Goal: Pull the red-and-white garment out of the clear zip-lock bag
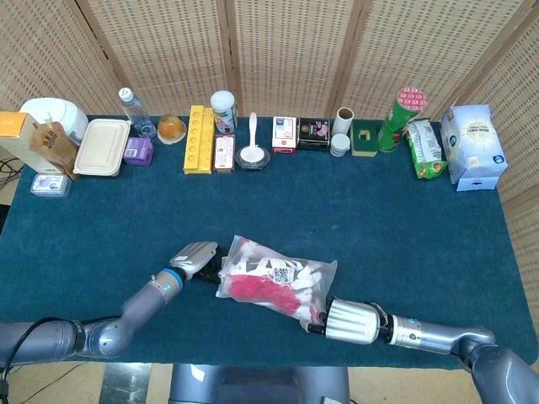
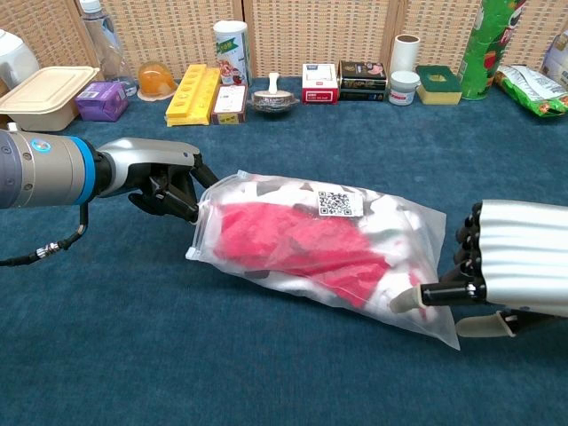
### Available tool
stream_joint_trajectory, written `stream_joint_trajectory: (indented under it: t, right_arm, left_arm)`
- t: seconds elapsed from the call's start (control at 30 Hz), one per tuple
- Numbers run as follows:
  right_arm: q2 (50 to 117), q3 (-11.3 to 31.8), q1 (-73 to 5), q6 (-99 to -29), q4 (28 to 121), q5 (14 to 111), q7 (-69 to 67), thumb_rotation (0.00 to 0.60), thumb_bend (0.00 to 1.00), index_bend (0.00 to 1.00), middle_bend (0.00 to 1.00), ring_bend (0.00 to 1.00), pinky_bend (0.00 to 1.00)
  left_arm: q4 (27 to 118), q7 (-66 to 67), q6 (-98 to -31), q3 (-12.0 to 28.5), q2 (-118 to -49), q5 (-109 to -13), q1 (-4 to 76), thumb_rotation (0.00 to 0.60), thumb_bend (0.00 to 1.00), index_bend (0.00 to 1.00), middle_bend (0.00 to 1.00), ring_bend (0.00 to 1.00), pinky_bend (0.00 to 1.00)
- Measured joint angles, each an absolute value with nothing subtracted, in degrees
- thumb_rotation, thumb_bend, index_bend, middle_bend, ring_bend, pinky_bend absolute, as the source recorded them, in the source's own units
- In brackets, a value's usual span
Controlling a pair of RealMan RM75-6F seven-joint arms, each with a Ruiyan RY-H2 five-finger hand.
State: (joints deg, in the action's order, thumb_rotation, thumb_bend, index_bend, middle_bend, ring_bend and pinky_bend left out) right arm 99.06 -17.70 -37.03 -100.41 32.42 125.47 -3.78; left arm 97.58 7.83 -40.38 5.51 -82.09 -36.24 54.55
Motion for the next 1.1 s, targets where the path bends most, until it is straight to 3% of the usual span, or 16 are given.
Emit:
stream_joint_trajectory:
  t: [0.47,0.83,1.1]
  right_arm:
    - [99.75,-18.76,-39.04,-96.78,34.09,125.34,-3.92,0.6,0.51,0.43,0.86,1.0,1.0]
    - [98.93,-18.91,-39.89,-95.16,36.39,124.54,-4.12,0.6,0.53,0.54,0.85,1.0,1.0]
    - [98.72,-18.67,-40.09,-95.21,37.64,123.95,-5.02,0.6,0.53,0.7,0.84,1.0,1.0]
  left_arm:
    - [98.06,6.73,-40.6,5.82,-82.52,-34.33,55.01,0.6,0.45,0.79,1.0,1.0,0.99]
    - [98.32,6.27,-40.77,5.75,-82.44,-34.32,55.01,0.6,0.45,0.79,1.0,1.0,0.99]
    - [98.13,5.84,-41.02,5.7,-82.53,-35.06,54.66,0.6,0.45,0.79,1.0,1.0,0.99]
